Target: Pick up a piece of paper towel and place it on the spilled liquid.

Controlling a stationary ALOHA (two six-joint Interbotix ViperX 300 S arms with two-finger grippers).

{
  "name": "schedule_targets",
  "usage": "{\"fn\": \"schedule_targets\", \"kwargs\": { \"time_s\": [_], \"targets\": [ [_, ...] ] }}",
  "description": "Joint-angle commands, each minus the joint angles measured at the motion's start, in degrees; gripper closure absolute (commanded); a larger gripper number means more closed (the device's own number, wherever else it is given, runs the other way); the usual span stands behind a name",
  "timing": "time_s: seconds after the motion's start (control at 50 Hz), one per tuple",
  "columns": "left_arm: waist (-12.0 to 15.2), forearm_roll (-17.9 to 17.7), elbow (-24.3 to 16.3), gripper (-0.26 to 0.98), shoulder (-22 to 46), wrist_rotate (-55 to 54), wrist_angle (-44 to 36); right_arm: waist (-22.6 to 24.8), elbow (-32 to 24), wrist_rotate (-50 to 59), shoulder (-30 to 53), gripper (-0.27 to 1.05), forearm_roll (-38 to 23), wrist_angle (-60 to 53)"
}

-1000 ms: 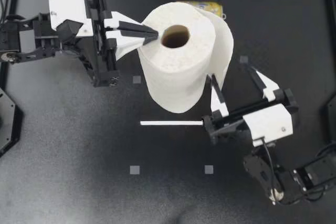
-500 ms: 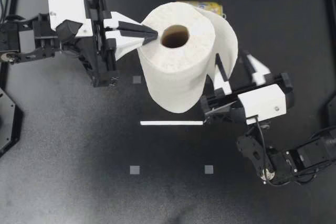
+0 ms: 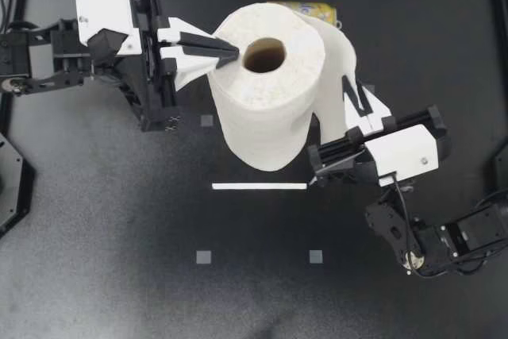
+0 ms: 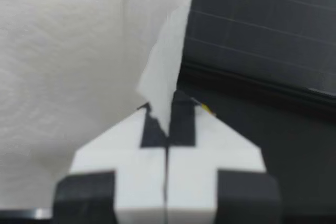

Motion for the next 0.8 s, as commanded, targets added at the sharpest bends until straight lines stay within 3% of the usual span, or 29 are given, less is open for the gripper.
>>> {"fn": "schedule_targets", "kwargs": {
  "time_s": [0.0,0.22,0.78],
  "targets": [
    [0.4,-0.1,0.4,0.63,1.1,-0.3,1.4,-0.3,-0.2,0.2,-1.8,0.89,0.5,0.0],
    [0.9,-0.2,0.4,0.63,1.5,-0.5,2.0,-0.3,2.0,0.7,-2.2,0.89,3.3,0.0],
    [2.1,-1.1,1.1,0.63,3.5,-1.4,5.2,-0.4,14.2,12.8,-1.1,0.89,12.9,-3.3]
  ]
}}
